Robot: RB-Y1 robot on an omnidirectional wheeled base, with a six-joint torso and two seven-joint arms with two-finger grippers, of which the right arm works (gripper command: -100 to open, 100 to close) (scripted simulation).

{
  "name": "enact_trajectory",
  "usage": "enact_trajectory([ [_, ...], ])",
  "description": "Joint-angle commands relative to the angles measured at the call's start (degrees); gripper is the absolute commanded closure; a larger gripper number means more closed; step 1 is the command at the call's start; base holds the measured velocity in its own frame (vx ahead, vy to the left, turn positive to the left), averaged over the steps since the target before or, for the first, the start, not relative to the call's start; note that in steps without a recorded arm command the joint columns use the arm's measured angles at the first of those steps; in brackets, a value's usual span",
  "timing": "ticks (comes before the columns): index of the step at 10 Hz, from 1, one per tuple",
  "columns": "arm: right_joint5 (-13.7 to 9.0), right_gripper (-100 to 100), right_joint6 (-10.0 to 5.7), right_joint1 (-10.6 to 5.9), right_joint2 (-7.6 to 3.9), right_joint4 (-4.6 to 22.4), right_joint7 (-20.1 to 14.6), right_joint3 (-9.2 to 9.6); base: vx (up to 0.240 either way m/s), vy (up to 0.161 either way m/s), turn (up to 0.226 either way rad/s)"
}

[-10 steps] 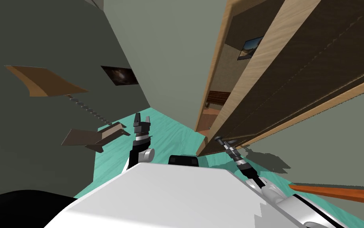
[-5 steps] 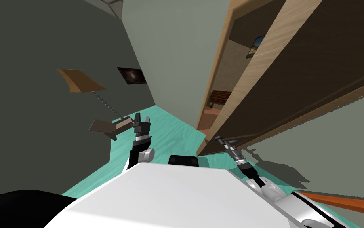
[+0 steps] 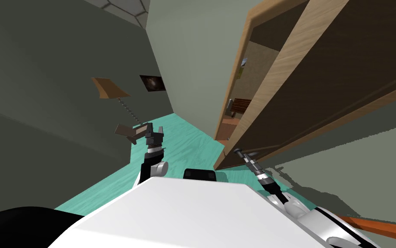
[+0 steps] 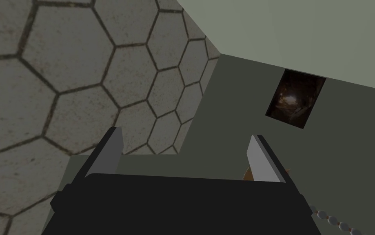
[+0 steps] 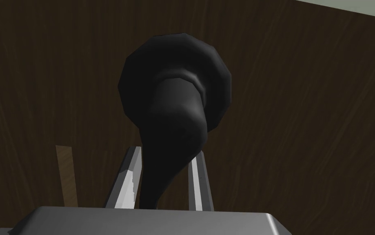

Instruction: Pull the door open

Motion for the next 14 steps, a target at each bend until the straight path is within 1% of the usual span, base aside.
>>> enact_trajectory([
  [1, -0.4, 100, -0.04, -0.15, -0.34, 0.2, 0.1, 0.0, -0.135, -0.079, 0.091],
  [3, -0.4, 100, -0.04, -0.15, -0.34, 0.2, 0.1, 0.0, -0.082, -0.045, 0.044],
  [4, -0.2, 100, 0.37, 0.17, 0.02, -0.4, 0.2, 0.27, -0.014, 0.0, 0.0],
  [5, -0.3, 100, -0.16, 0.04, 0.06, 0.3, 0.1, 0.49, -0.128, -0.049, 0.186],
  [7, -0.5, 100, -0.48, -0.03, 0.02, 0.7, 0.1, 0.64, -0.166, -0.081, 0.155],
  [9, -0.5, 100, -0.48, -0.03, 0.02, 0.7, 0.1, 0.64, -0.089, -0.042, 0.019],
  [14, -1.3, 100, -1.68, -0.32, -0.13, 2.1, 0.0, 1.19, -0.165, -0.082, 0.174],
])
